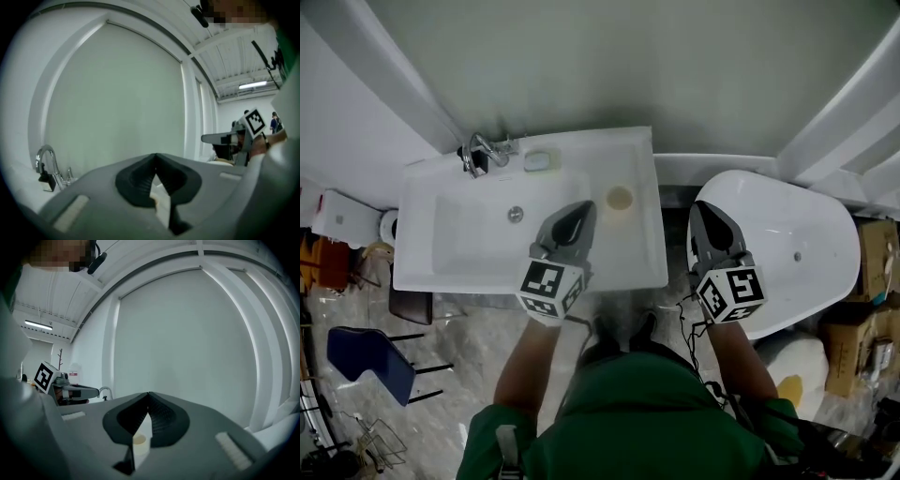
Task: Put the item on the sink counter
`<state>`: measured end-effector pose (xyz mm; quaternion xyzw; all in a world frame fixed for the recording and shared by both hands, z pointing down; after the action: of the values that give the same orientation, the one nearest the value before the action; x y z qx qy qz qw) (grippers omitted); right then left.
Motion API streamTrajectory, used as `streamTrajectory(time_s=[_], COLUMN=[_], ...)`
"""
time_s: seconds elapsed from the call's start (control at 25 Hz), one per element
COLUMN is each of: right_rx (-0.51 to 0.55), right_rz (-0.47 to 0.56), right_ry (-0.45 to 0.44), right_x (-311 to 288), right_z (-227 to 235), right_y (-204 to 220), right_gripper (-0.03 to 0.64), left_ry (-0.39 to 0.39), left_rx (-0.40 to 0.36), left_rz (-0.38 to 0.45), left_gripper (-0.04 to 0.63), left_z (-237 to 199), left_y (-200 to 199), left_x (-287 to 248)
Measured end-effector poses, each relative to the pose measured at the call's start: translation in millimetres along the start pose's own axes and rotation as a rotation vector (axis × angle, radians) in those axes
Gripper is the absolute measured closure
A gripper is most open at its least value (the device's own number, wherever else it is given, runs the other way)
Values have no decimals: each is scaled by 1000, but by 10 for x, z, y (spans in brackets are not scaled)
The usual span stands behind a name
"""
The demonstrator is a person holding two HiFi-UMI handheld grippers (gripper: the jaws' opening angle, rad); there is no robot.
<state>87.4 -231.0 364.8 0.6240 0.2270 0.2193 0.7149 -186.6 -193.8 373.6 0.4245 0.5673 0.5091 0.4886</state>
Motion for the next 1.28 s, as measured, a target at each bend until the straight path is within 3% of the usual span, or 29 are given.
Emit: streamTrajectory(time_s=[0.24,0.64,1.28], right_rx=[54,125,161], right_rz=[37,125,144], right_ry=[-61,-73,-83], right_x=[-3,88,106], right_z=[-133,-212,-218], right_y=[-238,-652,-766], right_gripper=[620,620,620], left_ry=[-38,-124,-138], left_rx=[-9,-41,-64], left_rz=[50,135,151], left_gripper=[597,597,595], left_z=[32,-50,-29], left_y=[-241,-696,-737], left_x=[203,373,367])
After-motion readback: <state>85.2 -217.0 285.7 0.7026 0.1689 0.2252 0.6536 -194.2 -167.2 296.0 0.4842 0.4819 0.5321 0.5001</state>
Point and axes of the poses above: the fingertips, and each gripper's own axes: x backward along the fingers, z to its right, y out of its underside, the point moved 10 cm from there along x, backward along the fingers, and after that the axes turned 15 degrees about -y, right-handed, at the moved point
